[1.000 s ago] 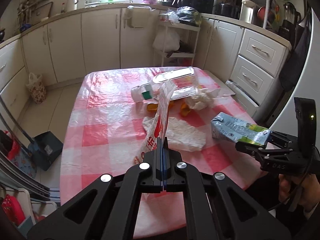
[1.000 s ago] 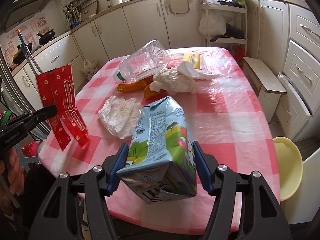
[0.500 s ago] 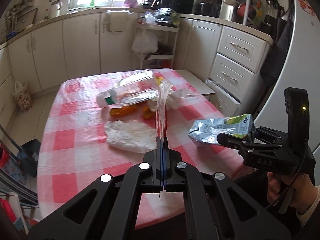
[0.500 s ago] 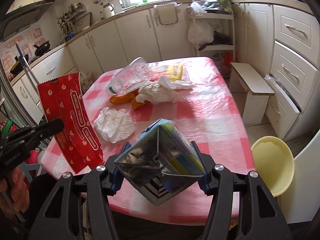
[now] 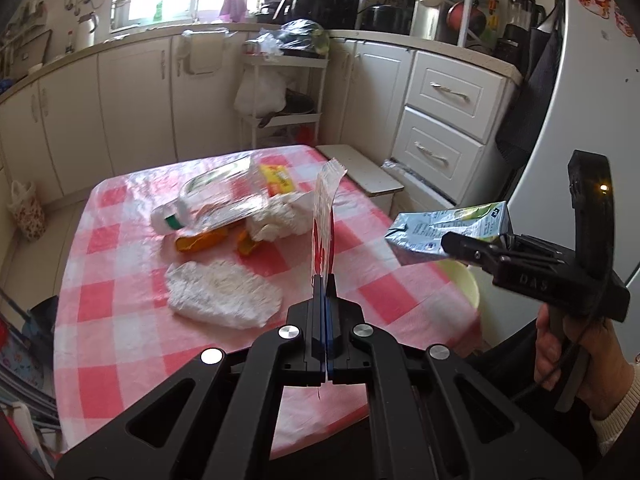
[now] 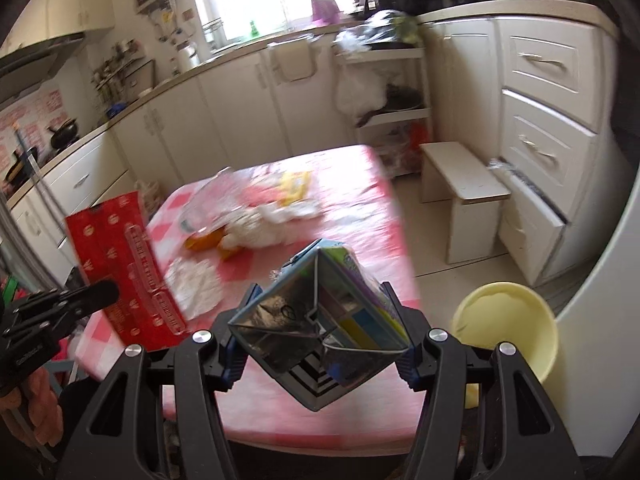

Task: Collect trash
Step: 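Lift the carton with the right tool while the left tool carries the bag toward the yellow bin, then open the right tool over the yellow bin while the left tool drops the paper bag in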

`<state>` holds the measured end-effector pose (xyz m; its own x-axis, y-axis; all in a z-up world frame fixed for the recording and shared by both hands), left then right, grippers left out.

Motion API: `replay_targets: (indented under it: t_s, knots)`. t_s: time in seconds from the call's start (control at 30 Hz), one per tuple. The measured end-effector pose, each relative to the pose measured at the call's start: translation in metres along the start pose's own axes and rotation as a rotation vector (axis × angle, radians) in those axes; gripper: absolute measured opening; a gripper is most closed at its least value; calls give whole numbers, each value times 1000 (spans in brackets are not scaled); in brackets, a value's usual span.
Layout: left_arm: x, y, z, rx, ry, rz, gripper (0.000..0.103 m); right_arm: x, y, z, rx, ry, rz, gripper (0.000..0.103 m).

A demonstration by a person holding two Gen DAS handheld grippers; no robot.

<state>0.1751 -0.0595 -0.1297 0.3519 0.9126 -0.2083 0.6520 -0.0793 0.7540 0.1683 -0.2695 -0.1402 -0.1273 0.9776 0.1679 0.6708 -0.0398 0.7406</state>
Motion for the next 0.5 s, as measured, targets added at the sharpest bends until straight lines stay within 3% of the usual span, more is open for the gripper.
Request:
replay_targets:
  t_s: [0.23, 0.5]
  knots:
    - [-45, 21, 18, -7, -99, 19, 2, -73, 7, -12, 7, -143, 76, 57]
    - [-110, 47, 57, 6, -214, 48, 2, -150, 3, 2, 97, -285, 104, 58]
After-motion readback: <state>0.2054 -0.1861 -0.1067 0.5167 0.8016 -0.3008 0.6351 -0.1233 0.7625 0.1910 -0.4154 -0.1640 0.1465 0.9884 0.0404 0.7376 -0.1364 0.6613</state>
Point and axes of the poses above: each gripper's, at about its wrist camera, not at the fingertips, and z roughly the way its jaws point, x to its left, y to its top, the point moved 7 cm from there along z, roughly the way its jaws point, and after that the axes turned 5 degrees about -z, right-handed, at the moved point
